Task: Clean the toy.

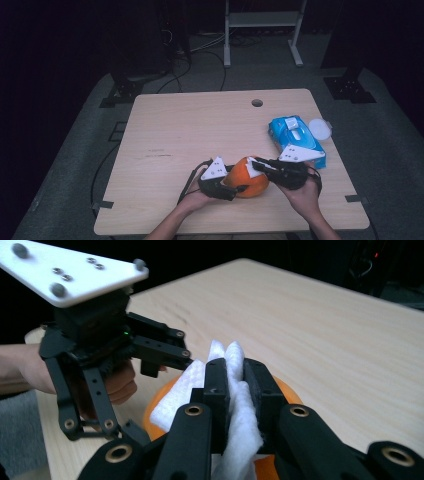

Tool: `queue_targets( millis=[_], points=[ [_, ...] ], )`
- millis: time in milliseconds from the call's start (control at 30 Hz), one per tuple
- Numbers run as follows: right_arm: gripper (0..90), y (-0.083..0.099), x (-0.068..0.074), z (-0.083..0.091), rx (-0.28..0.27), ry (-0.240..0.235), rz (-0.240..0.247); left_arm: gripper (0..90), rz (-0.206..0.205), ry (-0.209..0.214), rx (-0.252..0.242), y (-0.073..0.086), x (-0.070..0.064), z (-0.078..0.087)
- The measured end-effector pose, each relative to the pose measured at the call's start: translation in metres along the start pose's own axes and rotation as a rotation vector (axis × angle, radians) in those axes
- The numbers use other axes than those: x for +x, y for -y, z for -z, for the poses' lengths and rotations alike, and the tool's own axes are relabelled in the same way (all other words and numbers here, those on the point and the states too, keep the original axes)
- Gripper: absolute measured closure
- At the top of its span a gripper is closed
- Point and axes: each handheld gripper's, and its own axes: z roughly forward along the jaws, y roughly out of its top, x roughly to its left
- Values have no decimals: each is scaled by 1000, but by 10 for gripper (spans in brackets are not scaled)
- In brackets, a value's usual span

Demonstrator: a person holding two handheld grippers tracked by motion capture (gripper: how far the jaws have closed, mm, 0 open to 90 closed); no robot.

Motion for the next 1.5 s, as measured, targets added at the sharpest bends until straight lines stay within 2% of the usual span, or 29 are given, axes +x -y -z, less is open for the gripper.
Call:
queue_targets(
  millis=[67,100,167,233,333,367,400,467,567,667,733,800,900,967,1033,1133,1167,1300,1367,1500],
  points=[
    [804,-2,-4,6,-28,-16,-30,328,-2,10,-23,-10,0,10],
    [804,-2,-7,8,-41,-26,-45,330,-8,7,-17,-14,-1,14],
    [805,0,-12,7,-40,-34,-66,330,-5,7,16,-17,-1,17],
    [806,5,-13,1,-15,-36,-81,330,8,8,58,-14,1,14],
    [808,9,-7,-6,13,-36,-74,330,23,10,111,-8,1,8],
    [808,9,-3,-8,18,-36,-64,328,23,8,117,-7,0,6],
    [808,8,2,-9,23,-32,-35,327,26,6,118,-7,0,6],
    [808,5,6,-10,17,-53,-31,324,33,-1,122,-7,0,6],
    [808,5,3,-10,18,-51,-26,328,44,1,113,-8,1,7],
    [808,9,-5,-7,26,-27,-49,334,48,9,101,-13,1,11],
    [809,11,-6,-6,19,-27,-59,335,33,1,107,-16,-1,13],
    [809,7,-1,-6,12,-35,-53,339,16,-12,130,-16,-3,9],
    [808,1,14,-10,16,-80,-2,341,15,-3,136,-15,-5,6],
    [808,0,21,-12,27,-59,46,342,29,8,122,-17,-4,9],
    [808,0,14,-10,18,-51,28,342,39,11,105,-18,-3,13],
    [808,7,1,-10,26,-38,-40,341,22,0,137,-16,-3,11],
    [808,8,1,-12,38,-38,-47,340,26,1,142,-15,-3,9],
    [807,6,12,-15,45,-47,9,322,35,1,135,-14,-3,8],
    [807,6,10,-16,53,-47,-1,263,33,4,128,-12,-1,7],
    [807,16,-4,-18,71,-33,-49,130,42,17,73,-5,8,8]
  ],
)
